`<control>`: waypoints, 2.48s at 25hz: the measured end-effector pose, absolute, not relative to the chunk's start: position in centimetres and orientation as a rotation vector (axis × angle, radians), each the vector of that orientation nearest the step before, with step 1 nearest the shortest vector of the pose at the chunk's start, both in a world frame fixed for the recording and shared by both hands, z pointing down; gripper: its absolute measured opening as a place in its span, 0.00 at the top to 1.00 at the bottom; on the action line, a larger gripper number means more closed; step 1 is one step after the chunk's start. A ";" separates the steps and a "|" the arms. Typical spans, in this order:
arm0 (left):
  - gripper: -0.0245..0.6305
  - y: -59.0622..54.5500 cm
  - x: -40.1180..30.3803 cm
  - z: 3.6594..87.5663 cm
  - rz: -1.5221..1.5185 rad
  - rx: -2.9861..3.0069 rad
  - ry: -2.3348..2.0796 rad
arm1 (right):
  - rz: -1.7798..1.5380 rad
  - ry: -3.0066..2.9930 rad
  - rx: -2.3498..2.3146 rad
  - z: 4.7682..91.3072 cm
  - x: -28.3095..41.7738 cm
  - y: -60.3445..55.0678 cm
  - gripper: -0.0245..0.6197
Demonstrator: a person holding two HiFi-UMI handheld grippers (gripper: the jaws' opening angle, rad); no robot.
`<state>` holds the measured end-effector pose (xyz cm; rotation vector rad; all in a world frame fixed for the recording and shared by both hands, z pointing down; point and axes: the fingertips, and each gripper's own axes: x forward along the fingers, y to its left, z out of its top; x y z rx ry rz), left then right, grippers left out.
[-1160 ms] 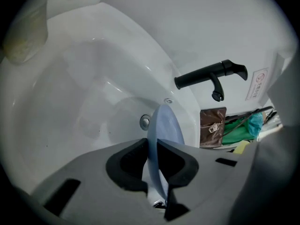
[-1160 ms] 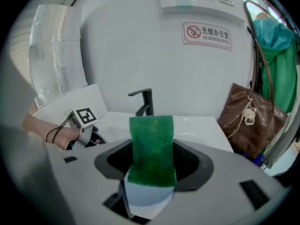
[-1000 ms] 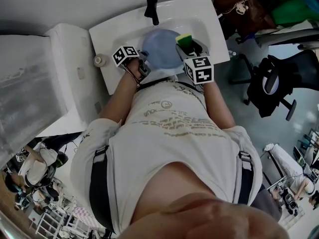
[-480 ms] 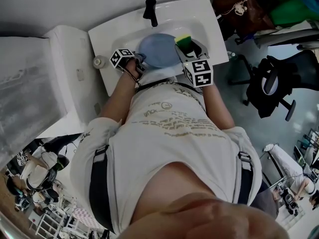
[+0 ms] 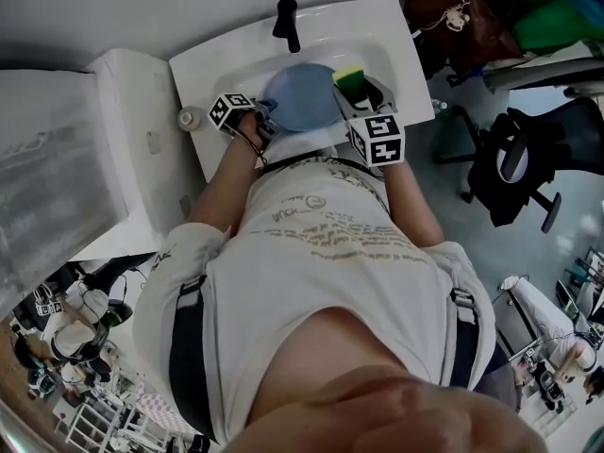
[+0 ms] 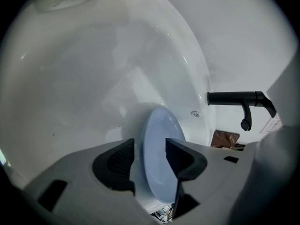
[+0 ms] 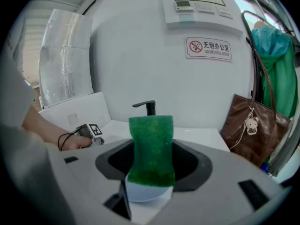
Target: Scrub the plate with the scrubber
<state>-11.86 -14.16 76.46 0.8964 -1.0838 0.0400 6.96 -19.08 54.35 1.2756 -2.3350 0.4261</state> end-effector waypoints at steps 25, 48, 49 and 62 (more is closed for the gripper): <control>0.93 -24.2 -14.2 51.2 0.145 1.924 -1.702 | 0.314 -2.586 1.559 44.5 6.1 -22.8 0.63; 0.93 -23.3 -9.6 39.5 0.170 2.407 -1.915 | 0.140 -2.752 1.603 38.4 4.7 -23.8 0.64; 0.93 -23.3 -9.6 39.6 0.169 2.404 -1.910 | 0.142 -2.752 1.601 38.5 4.7 -23.7 0.64; 0.93 -23.7 -10.4 41.0 0.166 2.352 -1.838 | 0.164 -2.751 1.577 39.1 3.5 -23.7 0.64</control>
